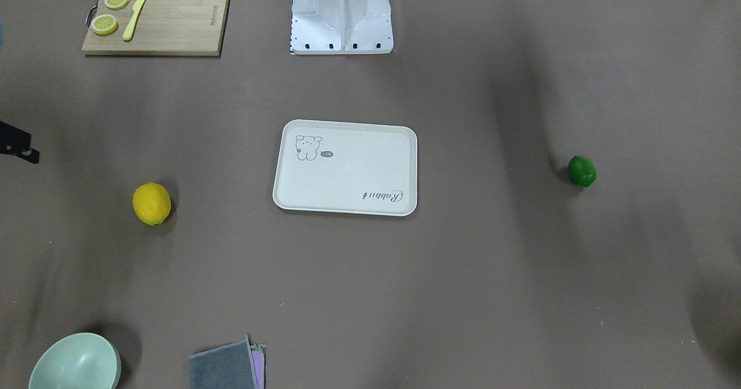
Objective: Place all lemons on tray
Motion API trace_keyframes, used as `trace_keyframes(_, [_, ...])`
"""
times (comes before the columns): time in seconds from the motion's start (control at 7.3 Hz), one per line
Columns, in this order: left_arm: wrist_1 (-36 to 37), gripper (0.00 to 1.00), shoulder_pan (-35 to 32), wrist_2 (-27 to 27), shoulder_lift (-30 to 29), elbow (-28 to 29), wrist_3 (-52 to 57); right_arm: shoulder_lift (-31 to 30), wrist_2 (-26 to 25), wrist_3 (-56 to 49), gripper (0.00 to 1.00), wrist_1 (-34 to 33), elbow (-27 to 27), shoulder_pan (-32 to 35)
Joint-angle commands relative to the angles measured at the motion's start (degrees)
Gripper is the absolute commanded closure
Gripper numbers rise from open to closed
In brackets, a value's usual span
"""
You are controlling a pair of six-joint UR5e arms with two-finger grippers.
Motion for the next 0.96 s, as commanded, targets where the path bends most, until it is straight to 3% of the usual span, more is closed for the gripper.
trace_keyframes(0.0, [-0.1, 0.02, 0.8, 0.4, -0.8, -0.2, -0.2, 3.6, -0.6, 3.1, 0.00, 0.2, -1.3, -6.4])
trace_keyframes(0.27, [0.0, 0.02, 6.1, 0.2, -4.4, -1.3, -8.8, 7.4, -0.8, 3.0, 0.00, 1.7, -6.2, -8.5])
trace_keyframes(0.82, [-0.6, 0.02, 19.7, 0.4, -8.5, -5.6, -37.4, 10.0, -5.1, 2.9, 0.00, 13.0, -14.4, -13.7])
